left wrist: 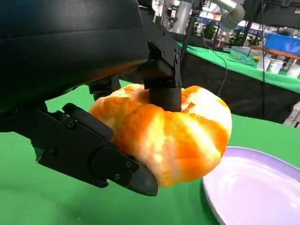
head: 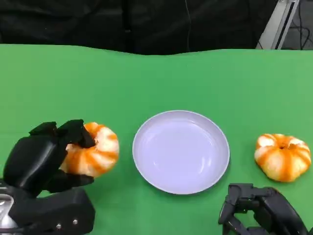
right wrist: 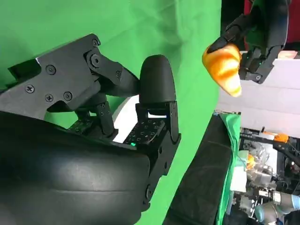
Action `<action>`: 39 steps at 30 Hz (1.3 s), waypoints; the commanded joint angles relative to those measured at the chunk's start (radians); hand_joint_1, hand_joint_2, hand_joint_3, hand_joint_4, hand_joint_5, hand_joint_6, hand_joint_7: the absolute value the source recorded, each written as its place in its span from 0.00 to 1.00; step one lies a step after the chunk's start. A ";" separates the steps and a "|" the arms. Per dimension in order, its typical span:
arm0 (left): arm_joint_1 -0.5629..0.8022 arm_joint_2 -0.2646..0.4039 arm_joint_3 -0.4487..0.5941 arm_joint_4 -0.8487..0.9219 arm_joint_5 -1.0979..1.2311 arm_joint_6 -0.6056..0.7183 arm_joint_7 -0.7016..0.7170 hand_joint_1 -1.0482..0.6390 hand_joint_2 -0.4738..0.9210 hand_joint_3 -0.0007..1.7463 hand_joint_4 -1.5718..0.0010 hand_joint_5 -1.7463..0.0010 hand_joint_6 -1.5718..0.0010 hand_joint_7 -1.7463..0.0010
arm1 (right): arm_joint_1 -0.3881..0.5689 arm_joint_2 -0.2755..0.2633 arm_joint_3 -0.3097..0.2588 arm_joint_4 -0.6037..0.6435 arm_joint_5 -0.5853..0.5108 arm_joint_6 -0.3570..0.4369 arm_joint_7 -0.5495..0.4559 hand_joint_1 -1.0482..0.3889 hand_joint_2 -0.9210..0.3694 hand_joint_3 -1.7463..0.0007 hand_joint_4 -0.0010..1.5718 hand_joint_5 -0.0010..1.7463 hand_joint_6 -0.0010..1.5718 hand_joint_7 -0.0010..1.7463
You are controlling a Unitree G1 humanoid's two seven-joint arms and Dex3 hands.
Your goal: Grasp the bread from the table and place it into the plate.
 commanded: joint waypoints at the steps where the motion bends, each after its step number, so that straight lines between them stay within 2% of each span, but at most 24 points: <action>1: -0.003 -0.002 0.004 -0.017 0.004 0.004 -0.011 0.58 0.92 0.00 0.64 0.05 0.60 0.20 | 0.001 -0.015 -0.009 -0.011 0.006 -0.003 -0.002 0.66 0.23 0.46 0.55 0.84 0.55 0.69; 11: -0.075 -0.092 -0.063 -0.046 0.029 0.007 -0.026 0.56 0.92 0.00 0.66 0.04 0.61 0.20 | 0.002 -0.010 -0.008 -0.004 -0.001 -0.008 -0.007 0.66 0.23 0.46 0.55 0.83 0.55 0.68; 19: -0.122 -0.131 -0.118 -0.011 0.060 0.003 -0.029 0.57 0.91 0.00 0.67 0.01 0.63 0.17 | 0.008 -0.008 -0.005 -0.009 0.003 -0.012 -0.004 0.66 0.24 0.44 0.54 0.82 0.55 0.69; 20: -0.125 -0.135 -0.121 -0.011 0.062 0.009 -0.032 0.56 0.91 0.00 0.66 0.04 0.60 0.22 | 0.008 -0.009 -0.005 -0.010 0.003 -0.011 -0.004 0.67 0.24 0.44 0.54 0.82 0.55 0.69; 23: -0.140 -0.147 -0.133 0.002 0.069 0.014 -0.034 0.55 0.91 0.00 0.65 0.07 0.58 0.25 | 0.009 -0.009 -0.005 -0.012 0.003 -0.007 -0.004 0.67 0.24 0.44 0.55 0.82 0.55 0.68; 24: -0.149 -0.153 -0.140 0.012 0.073 0.012 -0.032 0.55 0.93 0.00 0.67 0.04 0.61 0.20 | 0.009 -0.008 -0.004 -0.012 0.004 -0.005 -0.004 0.67 0.24 0.44 0.55 0.82 0.55 0.68; 27: -0.160 -0.160 -0.148 0.026 0.077 0.010 -0.029 0.55 0.93 0.00 0.69 0.02 0.65 0.16 | 0.010 -0.008 -0.004 -0.013 0.005 -0.001 -0.003 0.67 0.25 0.43 0.55 0.82 0.55 0.68; 32: -0.216 -0.205 -0.182 0.110 0.078 0.010 -0.025 0.55 0.93 0.00 0.71 0.01 0.66 0.16 | 0.013 -0.010 -0.002 -0.011 -0.014 -0.017 -0.014 0.67 0.25 0.43 0.54 0.82 0.55 0.68; 39: -0.270 -0.229 -0.209 0.209 0.086 -0.009 -0.004 0.55 0.94 0.00 0.70 0.01 0.65 0.16 | 0.017 -0.007 0.001 -0.014 -0.018 -0.022 -0.016 0.66 0.26 0.42 0.55 0.82 0.55 0.67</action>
